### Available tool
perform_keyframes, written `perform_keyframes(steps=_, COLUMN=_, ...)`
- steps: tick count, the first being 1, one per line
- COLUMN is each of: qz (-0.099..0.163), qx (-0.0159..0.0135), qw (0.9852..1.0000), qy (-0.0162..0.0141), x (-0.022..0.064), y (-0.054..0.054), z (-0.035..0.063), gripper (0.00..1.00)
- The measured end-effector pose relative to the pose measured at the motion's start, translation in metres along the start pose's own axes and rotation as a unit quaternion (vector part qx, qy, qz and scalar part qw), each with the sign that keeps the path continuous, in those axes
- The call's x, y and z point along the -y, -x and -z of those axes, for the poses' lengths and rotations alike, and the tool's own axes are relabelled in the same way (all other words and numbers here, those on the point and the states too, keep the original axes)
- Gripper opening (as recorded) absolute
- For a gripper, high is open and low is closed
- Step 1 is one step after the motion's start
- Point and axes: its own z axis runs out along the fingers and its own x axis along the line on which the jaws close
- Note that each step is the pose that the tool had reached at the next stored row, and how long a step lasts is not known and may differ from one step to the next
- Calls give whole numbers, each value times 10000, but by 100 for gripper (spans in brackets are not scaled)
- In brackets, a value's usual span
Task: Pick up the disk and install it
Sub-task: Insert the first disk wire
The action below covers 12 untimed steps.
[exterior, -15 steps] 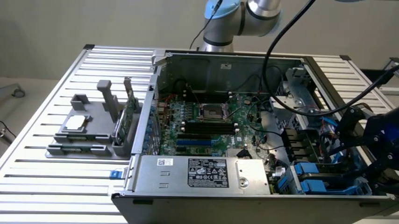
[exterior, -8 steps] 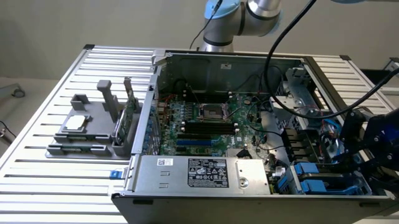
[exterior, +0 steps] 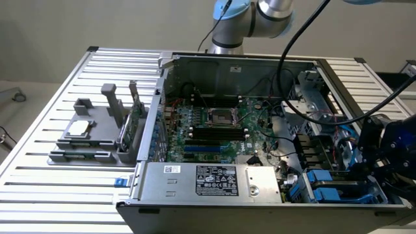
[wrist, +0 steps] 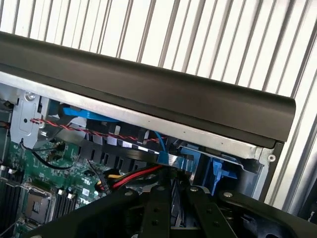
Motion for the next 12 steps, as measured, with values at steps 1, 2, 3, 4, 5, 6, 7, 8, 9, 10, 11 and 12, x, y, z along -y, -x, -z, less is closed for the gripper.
perform_keyframes(steps=1, qz=-28, qx=1, qw=10000, qy=7, x=0, y=0, z=0, gripper=17)
perform_keyframes(steps=2, qz=-46, qx=2, qw=10000, qy=11, x=1, y=0, z=0, gripper=17)
perform_keyframes(steps=3, qz=-59, qx=1, qw=10000, qy=14, x=5, y=-1, z=2, gripper=17)
perform_keyframes(steps=4, qz=-71, qx=3, qw=10000, qy=17, x=7, y=-3, z=8, gripper=17)
perform_keyframes(steps=5, qz=-81, qx=3, qw=10000, qy=20, x=10, y=-5, z=14, gripper=17)
perform_keyframes(steps=6, qz=-89, qx=3, qw=10000, qy=21, x=13, y=-8, z=21, gripper=17)
perform_keyframes(steps=7, qz=-95, qx=3, qw=10000, qy=22, x=18, y=-11, z=31, gripper=17)
perform_keyframes(steps=8, qz=-100, qx=3, qw=9999, qy=21, x=22, y=-15, z=40, gripper=17)
perform_keyframes(steps=9, qz=-106, qx=1, qw=9999, qy=17, x=27, y=-17, z=46, gripper=17)
perform_keyframes(steps=10, qz=-110, qx=-1, qw=9999, qy=11, x=31, y=-19, z=49, gripper=17)
perform_keyframes(steps=11, qz=-116, qx=-3, qw=9999, qy=3, x=37, y=-21, z=50, gripper=17)
perform_keyframes(steps=12, qz=-122, qx=-4, qw=9999, qy=-5, x=41, y=-22, z=51, gripper=17)
